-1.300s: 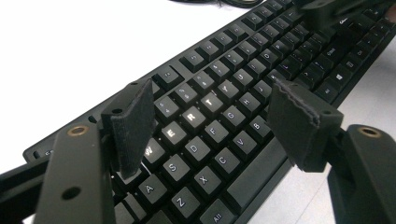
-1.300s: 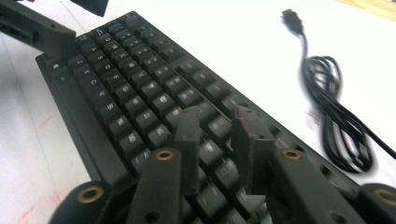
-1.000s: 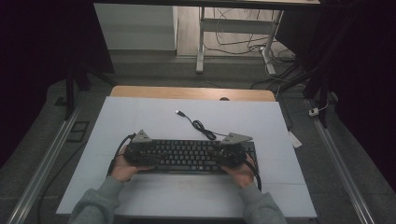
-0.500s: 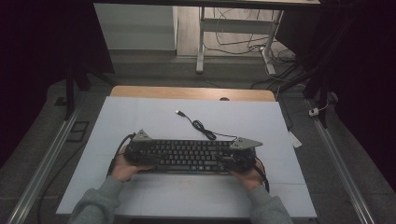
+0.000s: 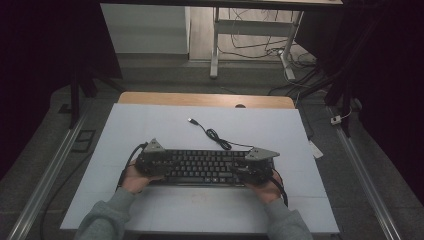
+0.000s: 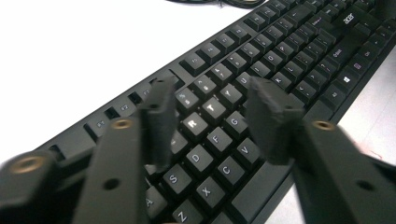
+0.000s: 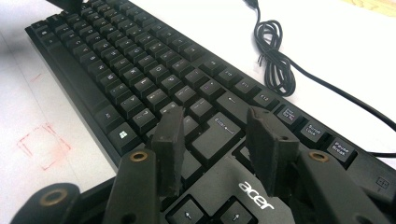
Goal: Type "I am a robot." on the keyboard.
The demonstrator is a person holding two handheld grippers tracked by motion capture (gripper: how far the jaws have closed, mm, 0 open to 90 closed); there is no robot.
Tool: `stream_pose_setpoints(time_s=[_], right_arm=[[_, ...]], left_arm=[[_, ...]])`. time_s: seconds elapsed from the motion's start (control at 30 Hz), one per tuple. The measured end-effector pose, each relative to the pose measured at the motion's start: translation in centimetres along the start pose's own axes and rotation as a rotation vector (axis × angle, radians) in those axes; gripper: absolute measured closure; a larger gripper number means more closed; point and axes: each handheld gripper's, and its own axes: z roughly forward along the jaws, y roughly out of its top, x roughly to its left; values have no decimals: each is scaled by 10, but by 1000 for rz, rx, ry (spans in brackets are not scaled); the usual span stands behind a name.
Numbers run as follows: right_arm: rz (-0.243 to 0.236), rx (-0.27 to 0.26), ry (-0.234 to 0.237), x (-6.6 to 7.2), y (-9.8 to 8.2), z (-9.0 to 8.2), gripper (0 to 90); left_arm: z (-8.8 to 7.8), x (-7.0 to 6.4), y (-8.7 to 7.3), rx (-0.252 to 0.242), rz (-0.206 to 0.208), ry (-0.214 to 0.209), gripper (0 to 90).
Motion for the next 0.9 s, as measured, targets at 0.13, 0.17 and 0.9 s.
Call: stream_pose_setpoints(time_s=[0.13,0.17,0.9], right_arm=[[-2,3,-1,0,0,0,573],[-2,4,-1,1,0,1,573],[-7,11,-6,1,-1,2,569]], left_arm=[[5,0,1,4,-2,-2,765],[6,0,1,6,-1,-3,812],[34,-6,4,87,37,24,889]])
